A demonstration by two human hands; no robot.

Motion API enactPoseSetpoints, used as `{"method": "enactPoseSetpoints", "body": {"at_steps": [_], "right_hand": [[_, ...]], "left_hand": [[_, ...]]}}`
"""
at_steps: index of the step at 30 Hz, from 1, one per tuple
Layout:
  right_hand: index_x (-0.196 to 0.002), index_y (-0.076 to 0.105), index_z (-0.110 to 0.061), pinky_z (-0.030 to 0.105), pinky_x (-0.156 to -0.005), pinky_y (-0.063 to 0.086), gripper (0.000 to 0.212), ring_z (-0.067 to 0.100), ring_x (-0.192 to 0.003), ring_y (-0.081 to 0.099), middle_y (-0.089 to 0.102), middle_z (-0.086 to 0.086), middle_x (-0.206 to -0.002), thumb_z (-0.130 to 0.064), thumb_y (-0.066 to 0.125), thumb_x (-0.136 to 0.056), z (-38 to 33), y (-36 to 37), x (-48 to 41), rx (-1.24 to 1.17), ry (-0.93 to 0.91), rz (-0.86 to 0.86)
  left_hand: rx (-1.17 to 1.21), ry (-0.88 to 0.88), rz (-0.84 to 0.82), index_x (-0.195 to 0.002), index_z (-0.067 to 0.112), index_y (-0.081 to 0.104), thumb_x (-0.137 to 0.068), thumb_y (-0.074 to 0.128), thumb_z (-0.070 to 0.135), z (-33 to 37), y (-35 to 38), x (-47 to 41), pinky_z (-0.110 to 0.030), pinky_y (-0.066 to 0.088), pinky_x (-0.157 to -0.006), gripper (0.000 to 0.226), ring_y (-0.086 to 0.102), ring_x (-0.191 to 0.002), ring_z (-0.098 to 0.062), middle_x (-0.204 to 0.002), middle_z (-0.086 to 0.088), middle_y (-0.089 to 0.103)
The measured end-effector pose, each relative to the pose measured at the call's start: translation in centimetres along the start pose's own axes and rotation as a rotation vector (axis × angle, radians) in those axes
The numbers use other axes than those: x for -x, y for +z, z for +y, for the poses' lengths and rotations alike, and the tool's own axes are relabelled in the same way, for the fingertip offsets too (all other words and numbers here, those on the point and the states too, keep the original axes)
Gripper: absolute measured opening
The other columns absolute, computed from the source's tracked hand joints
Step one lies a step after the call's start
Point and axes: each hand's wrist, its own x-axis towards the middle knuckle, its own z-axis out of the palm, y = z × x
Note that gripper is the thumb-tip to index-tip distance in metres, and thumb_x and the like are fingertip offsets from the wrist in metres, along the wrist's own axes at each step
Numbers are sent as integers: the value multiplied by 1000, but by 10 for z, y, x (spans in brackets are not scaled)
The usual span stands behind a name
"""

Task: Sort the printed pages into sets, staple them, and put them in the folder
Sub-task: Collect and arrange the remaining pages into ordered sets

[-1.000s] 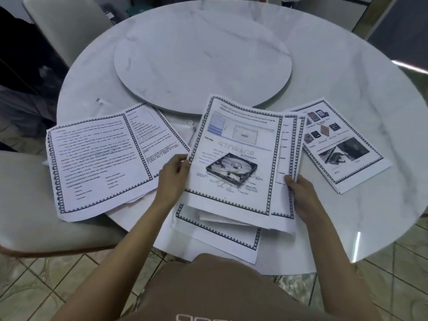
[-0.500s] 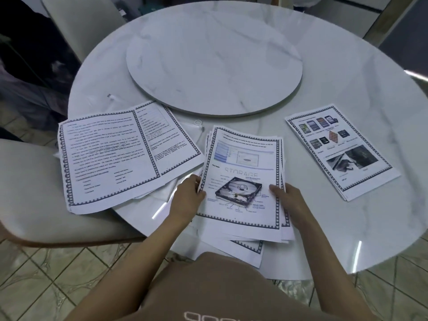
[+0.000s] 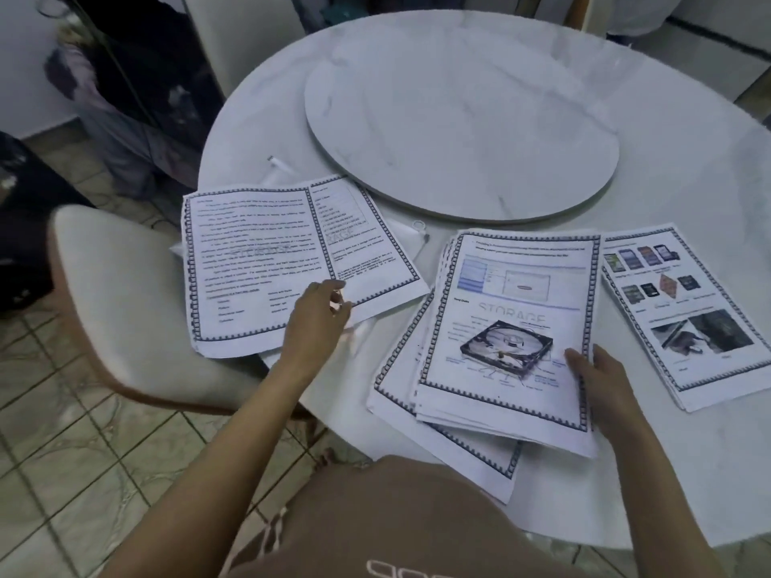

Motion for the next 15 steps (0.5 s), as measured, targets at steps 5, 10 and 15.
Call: {"method": "enactPoseSetpoints", "body": {"at_steps": [5,10,15], "right_hand": [[-128,48,-4,22,-69,52,33,9,-69,65,57,10,-111,-15,44,-96,-22,-5,-7,-64,-14,115],[-131,47,-6,12,-56,51,35,-7,-62,61,56,11,-117,-14,43,-97,-48,16,-24,-97,-76,101],[-125,51,-4,9,-57,52,33,2,-72,64,60,14,-116,-16,47,-95,-69,57,-46,-59,-106,22]], "left_hand": [[-40,-57,218,-120,8,56,-89,55,14,-32,-58,-29,-22,36,-77,32,56,-89,-21,-108,-13,60],[-5,-208,298,-122,2,53,-88,55,12,-63,-91,-45,-26,38,-84,36,57,-103,-31,-118,-19,58],[-42,-362,274,-128,1,49,-87,55,18,-82,-105,-51,-36,38,-97,44,49,-117,-35,-128,-22,52]]}}
